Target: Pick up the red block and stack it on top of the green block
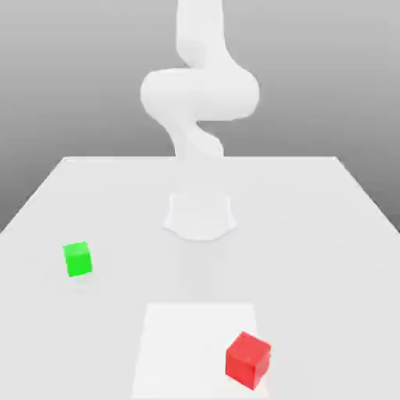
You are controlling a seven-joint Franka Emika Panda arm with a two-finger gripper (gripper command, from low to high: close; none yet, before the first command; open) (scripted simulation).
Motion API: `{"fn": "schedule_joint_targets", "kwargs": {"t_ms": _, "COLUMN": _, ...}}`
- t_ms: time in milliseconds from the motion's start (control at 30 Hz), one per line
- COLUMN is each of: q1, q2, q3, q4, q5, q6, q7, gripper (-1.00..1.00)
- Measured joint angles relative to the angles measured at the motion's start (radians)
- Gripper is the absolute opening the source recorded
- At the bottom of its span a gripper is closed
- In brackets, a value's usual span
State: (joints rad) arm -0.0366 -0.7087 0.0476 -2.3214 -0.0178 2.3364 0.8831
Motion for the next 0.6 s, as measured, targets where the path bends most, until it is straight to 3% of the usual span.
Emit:
{"fn": "schedule_joint_targets", "kwargs": {"t_ms": 333, "q1": -0.116, "q2": 0.37, "q3": 0.165, "q4": -0.086, "q5": -0.093, "q6": 0.146, "q7": 0.351, "gripper": 0.0}}
{"fn": "schedule_joint_targets", "kwargs": {"t_ms": 600, "q1": -0.136, "q2": 0.66, "q3": 0.222, "q4": -0.154, "q5": -0.154, "q6": 0.261, "q7": 0.618, "gripper": 0.0}}
